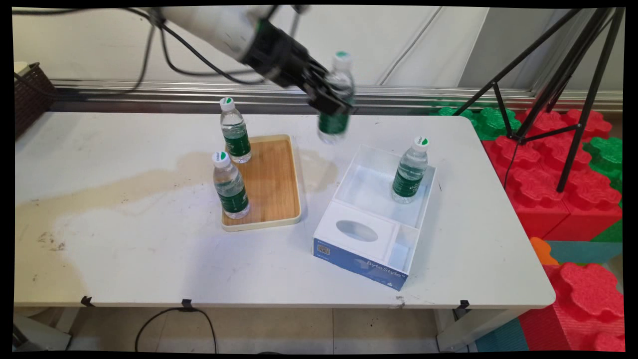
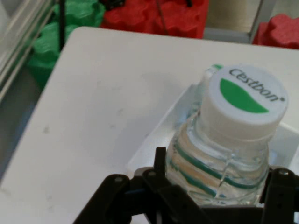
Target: Place the picked object on the tray
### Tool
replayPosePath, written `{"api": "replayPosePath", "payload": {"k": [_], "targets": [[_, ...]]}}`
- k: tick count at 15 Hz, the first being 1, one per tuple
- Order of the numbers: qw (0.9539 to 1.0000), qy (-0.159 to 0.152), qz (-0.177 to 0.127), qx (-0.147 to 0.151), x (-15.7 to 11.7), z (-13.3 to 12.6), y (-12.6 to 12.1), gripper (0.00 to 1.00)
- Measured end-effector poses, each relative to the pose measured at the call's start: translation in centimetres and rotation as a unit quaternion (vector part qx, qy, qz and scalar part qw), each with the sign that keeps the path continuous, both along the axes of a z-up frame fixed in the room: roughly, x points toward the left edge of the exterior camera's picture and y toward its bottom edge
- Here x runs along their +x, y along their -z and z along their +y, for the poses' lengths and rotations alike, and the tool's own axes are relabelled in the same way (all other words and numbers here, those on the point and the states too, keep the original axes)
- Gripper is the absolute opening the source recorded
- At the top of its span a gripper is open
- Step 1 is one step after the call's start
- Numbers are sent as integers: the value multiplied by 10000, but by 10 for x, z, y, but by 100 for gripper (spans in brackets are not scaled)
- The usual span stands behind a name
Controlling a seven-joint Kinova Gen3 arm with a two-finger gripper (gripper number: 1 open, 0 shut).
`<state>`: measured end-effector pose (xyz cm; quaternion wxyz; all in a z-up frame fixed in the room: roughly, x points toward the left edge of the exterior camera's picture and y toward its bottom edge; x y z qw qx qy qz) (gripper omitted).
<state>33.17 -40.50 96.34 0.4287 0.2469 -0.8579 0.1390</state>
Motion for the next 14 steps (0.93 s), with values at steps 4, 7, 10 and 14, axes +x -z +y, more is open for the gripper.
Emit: {"api": "replayPosePath", "payload": {"k": [4,7,10,14], "targets": [[9998,18,-178,-90,47,-15,-15,0],[9991,170,-356,-128,77,-30,-19,0],[9984,317,-466,36,104,-52,-8,0],[9975,426,-466,316,123,-73,12,0]]}}
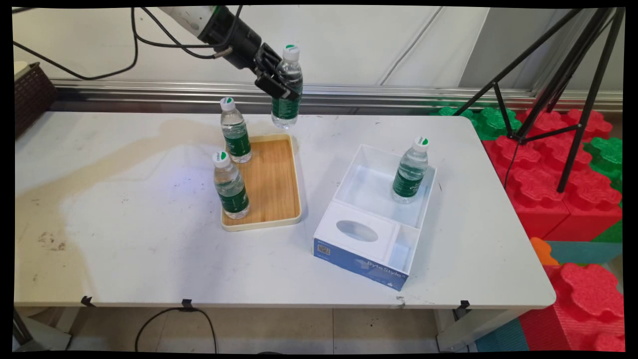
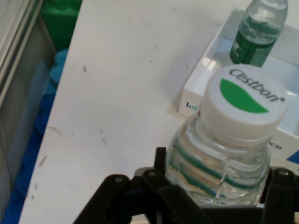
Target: Place the picked object on the tray
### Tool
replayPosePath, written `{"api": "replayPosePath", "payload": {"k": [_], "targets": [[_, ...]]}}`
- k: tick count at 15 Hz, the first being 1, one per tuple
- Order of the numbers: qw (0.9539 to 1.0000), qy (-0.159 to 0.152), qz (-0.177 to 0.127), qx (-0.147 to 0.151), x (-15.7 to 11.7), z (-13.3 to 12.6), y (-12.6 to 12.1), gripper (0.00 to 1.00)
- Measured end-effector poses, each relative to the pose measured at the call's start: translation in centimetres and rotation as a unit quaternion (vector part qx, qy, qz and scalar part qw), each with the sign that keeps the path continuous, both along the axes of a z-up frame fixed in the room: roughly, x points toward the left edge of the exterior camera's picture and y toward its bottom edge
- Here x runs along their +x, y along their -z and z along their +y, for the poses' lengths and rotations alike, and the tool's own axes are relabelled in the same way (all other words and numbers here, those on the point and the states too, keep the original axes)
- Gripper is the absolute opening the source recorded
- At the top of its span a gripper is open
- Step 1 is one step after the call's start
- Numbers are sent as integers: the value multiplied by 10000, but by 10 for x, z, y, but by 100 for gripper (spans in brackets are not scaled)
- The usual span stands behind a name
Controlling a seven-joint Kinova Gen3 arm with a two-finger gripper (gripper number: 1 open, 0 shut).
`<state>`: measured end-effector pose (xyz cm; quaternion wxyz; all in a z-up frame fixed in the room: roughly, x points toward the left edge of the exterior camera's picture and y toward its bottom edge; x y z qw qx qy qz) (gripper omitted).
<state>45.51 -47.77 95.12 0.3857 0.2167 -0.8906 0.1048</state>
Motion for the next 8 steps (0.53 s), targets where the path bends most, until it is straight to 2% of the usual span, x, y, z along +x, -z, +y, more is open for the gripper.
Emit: {"api": "replayPosePath", "payload": {"k": [3,8], "targets": [[9998,43,32,175,6,-13,15,0],[9987,-61,56,506,11,-32,38,0]]}}
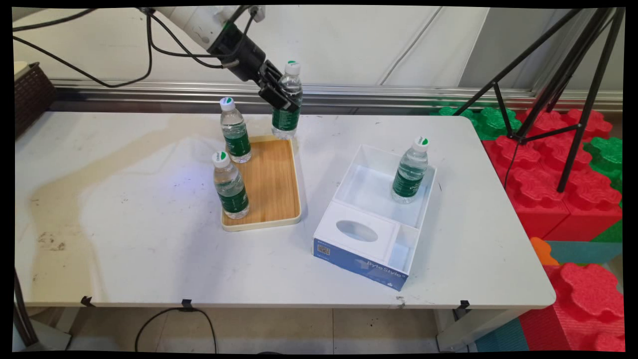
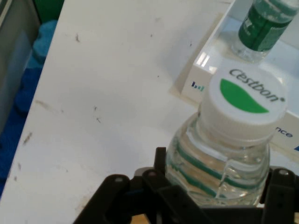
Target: Place the picked object on the tray
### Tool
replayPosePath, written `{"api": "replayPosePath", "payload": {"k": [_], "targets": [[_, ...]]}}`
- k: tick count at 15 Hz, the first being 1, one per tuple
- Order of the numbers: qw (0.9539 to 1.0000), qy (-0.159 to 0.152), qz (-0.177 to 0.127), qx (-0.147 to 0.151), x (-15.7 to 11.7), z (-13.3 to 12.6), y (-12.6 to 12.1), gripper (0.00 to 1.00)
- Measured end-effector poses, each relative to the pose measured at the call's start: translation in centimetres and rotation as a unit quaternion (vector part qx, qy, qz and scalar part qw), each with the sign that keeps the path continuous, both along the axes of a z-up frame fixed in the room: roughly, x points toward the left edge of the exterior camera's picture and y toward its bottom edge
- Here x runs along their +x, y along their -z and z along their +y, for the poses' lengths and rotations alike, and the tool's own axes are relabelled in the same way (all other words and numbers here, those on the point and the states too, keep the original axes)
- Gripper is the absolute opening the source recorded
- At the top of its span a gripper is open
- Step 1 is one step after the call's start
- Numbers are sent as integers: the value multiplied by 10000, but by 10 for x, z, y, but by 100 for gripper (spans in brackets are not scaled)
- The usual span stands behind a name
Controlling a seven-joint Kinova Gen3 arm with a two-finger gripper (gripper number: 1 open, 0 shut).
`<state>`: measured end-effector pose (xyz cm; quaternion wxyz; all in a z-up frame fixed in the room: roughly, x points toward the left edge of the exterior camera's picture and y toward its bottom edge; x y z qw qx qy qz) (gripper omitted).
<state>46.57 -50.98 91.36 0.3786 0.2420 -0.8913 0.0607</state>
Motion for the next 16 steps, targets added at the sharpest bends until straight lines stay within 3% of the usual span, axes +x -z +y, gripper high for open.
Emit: {"api": "replayPosePath", "payload": {"k": [10,16], "targets": [[9984,7,-73,557,4,-17,39,0],[9976,221,-131,637,7,-23,56,0]]}}
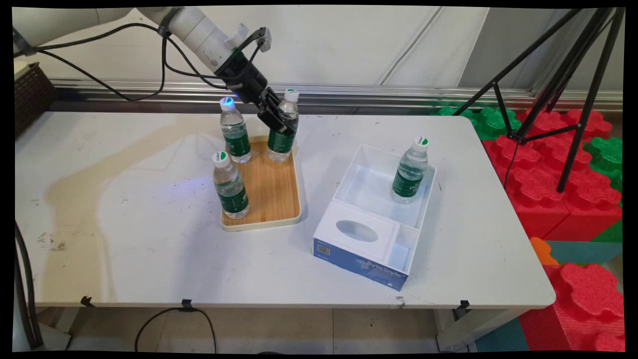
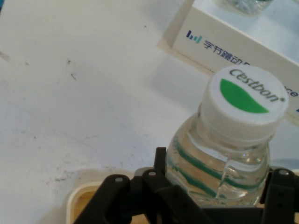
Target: Place the picked object on the tray
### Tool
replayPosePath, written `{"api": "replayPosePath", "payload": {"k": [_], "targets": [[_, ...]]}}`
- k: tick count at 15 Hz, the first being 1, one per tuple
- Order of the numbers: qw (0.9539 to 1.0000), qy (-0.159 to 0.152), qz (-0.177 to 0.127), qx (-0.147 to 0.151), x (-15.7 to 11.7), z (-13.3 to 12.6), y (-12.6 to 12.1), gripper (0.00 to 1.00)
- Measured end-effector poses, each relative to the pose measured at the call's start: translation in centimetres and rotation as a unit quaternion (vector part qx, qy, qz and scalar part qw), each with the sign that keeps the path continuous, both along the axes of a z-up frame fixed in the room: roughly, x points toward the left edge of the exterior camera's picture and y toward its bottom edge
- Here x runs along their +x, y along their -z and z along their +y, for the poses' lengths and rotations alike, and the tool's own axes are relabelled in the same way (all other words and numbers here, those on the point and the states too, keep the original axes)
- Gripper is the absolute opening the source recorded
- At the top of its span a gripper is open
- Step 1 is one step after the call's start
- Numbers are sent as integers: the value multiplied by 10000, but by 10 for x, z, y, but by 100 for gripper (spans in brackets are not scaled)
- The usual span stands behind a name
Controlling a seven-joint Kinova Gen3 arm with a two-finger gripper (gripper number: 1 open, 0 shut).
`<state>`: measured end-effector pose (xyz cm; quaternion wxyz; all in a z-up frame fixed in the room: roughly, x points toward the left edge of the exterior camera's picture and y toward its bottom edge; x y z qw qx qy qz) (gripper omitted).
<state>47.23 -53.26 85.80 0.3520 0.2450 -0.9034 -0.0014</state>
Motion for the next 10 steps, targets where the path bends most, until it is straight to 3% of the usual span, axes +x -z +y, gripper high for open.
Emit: {"api": "replayPosePath", "payload": {"k": [10], "targets": [[9975,647,-173,-238,8,0,19,0]]}}
